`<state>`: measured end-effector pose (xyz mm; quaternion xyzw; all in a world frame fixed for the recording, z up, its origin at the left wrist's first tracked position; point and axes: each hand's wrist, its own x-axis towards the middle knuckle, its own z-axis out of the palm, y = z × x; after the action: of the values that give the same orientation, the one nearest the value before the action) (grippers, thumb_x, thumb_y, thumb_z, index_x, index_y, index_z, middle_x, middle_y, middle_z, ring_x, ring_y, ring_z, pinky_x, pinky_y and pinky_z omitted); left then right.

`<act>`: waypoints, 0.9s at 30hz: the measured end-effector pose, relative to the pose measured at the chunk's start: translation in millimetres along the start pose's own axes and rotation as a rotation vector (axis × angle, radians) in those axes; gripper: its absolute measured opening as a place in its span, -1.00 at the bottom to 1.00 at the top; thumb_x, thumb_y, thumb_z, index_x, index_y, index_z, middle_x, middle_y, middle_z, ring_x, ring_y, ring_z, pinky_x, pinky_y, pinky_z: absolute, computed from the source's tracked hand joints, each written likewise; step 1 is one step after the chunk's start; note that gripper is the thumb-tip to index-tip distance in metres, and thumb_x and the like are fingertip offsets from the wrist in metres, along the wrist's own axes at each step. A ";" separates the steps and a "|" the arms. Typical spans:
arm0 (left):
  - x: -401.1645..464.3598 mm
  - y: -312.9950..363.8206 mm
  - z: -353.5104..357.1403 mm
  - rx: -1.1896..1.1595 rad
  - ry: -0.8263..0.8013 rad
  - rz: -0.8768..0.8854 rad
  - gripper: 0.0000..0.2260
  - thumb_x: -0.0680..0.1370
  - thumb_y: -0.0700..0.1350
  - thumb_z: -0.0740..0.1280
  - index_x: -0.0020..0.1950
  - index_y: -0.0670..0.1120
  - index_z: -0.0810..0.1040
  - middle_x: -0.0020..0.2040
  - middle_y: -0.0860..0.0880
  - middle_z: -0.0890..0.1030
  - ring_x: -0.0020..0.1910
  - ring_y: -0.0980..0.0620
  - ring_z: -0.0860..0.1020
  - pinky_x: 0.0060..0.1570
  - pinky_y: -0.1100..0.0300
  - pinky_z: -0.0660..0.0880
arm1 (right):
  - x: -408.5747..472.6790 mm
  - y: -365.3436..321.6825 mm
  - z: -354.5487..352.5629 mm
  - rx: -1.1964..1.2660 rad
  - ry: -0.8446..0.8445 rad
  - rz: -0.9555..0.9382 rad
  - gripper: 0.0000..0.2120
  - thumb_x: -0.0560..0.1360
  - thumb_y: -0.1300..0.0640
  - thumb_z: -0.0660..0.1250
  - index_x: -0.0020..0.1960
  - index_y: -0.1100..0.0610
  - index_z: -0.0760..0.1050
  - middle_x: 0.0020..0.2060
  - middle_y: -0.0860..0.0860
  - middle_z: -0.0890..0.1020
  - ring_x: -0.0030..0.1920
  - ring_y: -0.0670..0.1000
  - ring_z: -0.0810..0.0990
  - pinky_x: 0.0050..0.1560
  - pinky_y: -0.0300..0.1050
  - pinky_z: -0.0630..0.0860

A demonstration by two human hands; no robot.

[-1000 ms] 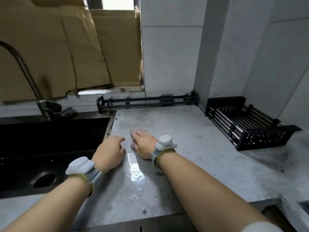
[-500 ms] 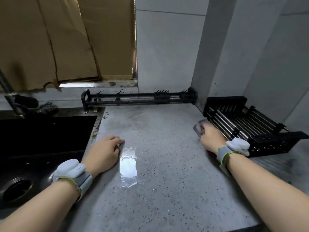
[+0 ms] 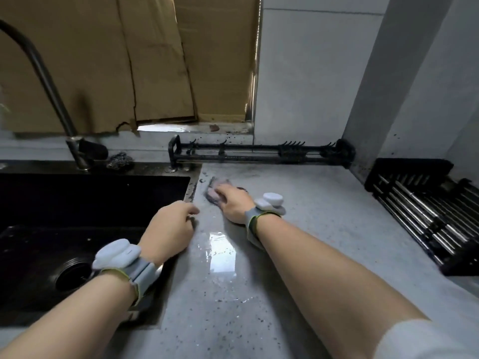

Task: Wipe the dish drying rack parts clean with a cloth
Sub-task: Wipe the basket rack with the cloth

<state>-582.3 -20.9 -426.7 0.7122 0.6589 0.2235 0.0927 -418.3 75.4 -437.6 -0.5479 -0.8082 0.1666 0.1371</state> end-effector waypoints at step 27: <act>-55.5 23.9 8.4 0.089 -0.037 0.174 -0.76 0.60 -0.10 0.23 0.16 -0.03 0.64 0.13 -0.02 0.57 0.18 -0.05 0.47 0.14 0.07 0.45 | -154.4 144.7 -95.0 -0.018 0.215 0.419 -0.54 0.63 0.04 0.19 0.52 0.03 0.31 0.52 0.15 0.27 0.51 0.16 0.25 0.46 -0.05 0.20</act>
<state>-558.9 -76.7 -434.8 0.7742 0.6020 0.1881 0.0533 -202.4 -7.3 -418.3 -0.7194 -0.6591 0.1247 0.1801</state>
